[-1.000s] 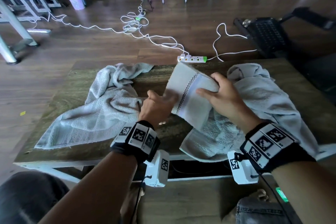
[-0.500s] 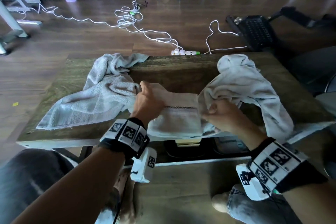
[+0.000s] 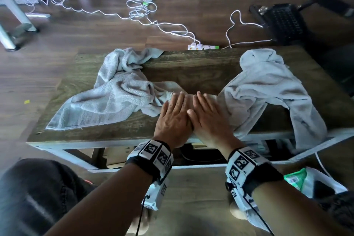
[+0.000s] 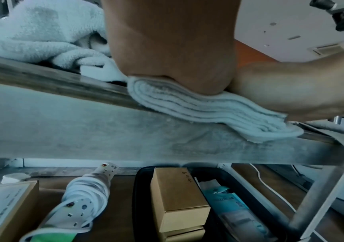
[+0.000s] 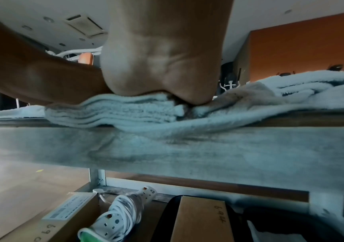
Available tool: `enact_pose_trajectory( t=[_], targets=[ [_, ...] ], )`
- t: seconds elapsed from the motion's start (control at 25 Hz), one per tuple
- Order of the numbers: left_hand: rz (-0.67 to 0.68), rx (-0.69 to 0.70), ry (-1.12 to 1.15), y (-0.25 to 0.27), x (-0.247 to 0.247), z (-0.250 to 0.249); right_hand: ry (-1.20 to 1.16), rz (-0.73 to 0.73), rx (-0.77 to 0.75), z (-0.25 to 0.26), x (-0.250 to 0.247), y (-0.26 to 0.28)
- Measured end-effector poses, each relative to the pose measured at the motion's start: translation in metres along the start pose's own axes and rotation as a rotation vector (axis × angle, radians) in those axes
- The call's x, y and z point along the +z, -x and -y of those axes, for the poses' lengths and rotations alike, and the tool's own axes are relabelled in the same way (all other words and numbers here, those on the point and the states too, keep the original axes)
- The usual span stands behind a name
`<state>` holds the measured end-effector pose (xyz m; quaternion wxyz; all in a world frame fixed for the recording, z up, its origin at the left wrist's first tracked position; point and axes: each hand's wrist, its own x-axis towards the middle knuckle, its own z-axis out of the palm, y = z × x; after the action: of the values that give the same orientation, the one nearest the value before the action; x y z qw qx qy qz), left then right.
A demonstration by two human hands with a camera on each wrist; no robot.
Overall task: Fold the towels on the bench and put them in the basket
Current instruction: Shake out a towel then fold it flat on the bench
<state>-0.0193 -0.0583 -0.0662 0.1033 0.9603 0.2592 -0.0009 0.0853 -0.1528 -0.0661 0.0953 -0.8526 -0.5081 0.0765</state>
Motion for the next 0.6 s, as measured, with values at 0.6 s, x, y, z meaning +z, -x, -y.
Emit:
enact_pose_trajectory(
  t=[0.6],
  targets=[
    [-0.03, 0.05, -0.042, 0.01, -0.003, 0.024, -0.017, 0.042, 0.183, -0.03, 0.001, 0.004]
  ],
)
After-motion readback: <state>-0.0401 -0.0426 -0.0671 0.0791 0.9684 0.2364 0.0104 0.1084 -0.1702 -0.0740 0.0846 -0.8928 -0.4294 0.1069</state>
